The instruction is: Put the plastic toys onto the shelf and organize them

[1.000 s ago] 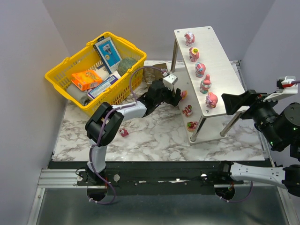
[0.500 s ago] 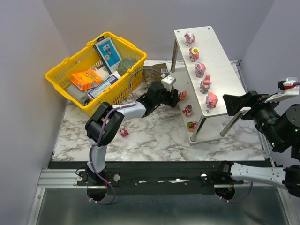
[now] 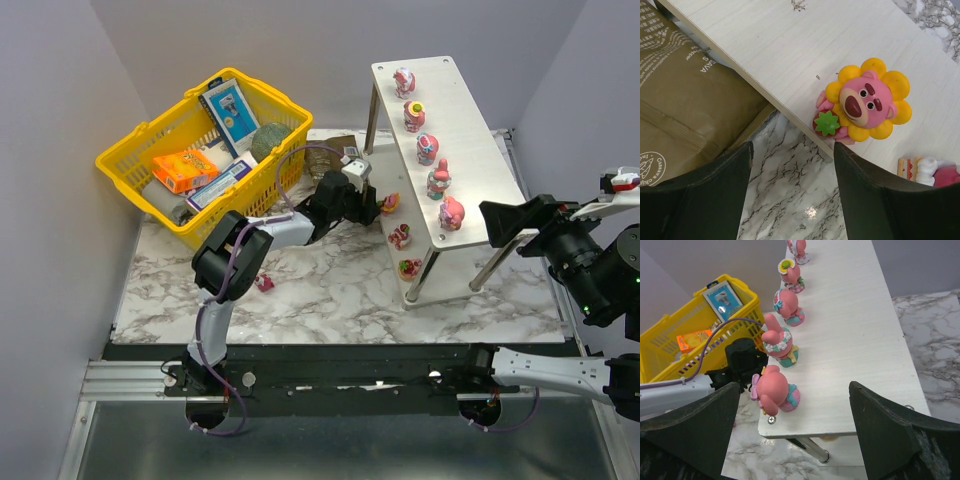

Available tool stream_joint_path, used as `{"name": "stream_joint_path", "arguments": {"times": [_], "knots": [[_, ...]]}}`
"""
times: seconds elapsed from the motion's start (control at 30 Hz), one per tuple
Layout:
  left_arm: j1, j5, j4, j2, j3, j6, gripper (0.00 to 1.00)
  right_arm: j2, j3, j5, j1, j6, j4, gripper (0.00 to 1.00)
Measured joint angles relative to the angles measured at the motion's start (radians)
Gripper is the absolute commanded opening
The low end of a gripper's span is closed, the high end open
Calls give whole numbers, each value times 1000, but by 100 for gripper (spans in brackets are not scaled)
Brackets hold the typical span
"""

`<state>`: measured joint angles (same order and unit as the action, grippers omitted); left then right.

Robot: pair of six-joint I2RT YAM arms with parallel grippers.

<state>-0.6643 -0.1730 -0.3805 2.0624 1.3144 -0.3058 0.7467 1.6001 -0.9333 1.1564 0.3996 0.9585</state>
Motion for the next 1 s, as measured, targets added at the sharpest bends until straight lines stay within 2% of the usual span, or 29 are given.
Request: {"name": "stream_joint_path", "arguments": {"times": [1.0], "knots": [[-1,-64,15,36,45,-17,72,0,-14,-29,0,-31,-28,96]]}}
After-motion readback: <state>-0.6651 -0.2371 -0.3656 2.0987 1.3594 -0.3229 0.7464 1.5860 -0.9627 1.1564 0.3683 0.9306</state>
